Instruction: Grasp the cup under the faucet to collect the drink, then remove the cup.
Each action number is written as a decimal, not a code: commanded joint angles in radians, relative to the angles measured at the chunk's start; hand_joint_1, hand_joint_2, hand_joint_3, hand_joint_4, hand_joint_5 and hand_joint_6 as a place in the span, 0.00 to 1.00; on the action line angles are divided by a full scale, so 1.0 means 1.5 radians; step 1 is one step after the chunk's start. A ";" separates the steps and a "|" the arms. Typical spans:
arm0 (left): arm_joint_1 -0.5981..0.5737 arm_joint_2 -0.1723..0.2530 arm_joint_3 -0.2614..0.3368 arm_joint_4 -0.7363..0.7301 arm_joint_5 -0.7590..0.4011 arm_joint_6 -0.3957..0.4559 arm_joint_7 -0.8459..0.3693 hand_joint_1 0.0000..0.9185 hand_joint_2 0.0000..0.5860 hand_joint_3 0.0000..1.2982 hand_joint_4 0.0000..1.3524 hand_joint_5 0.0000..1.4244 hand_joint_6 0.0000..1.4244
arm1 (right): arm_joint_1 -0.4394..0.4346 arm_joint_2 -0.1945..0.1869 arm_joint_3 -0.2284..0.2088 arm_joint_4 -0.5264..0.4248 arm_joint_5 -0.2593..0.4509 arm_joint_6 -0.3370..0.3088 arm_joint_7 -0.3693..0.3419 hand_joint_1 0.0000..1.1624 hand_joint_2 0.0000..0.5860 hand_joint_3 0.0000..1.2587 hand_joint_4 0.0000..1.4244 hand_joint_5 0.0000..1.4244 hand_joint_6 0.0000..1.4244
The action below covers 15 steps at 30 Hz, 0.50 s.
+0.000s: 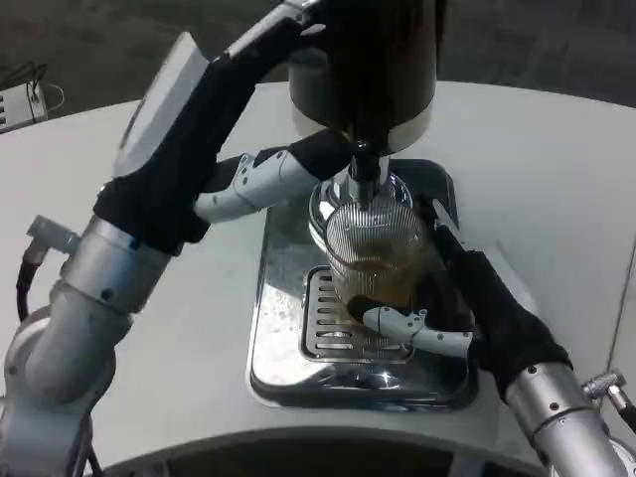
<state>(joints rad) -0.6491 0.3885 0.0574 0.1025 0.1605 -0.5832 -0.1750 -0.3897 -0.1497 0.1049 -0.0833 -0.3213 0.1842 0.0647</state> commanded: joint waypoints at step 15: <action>0.283 0.049 0.132 -0.194 -0.045 0.100 -0.005 0.00 0.14 0.21 0.19 0.24 0.27 | -0.047 0.017 0.008 0.063 0.008 -0.026 -0.024 0.67 0.35 0.00 0.00 0.00 0.00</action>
<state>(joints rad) -0.2763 0.4410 0.2302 -0.1643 0.0992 -0.4494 -0.1750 -0.4400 -0.1349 0.1101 -0.0064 -0.3196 0.1712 0.0400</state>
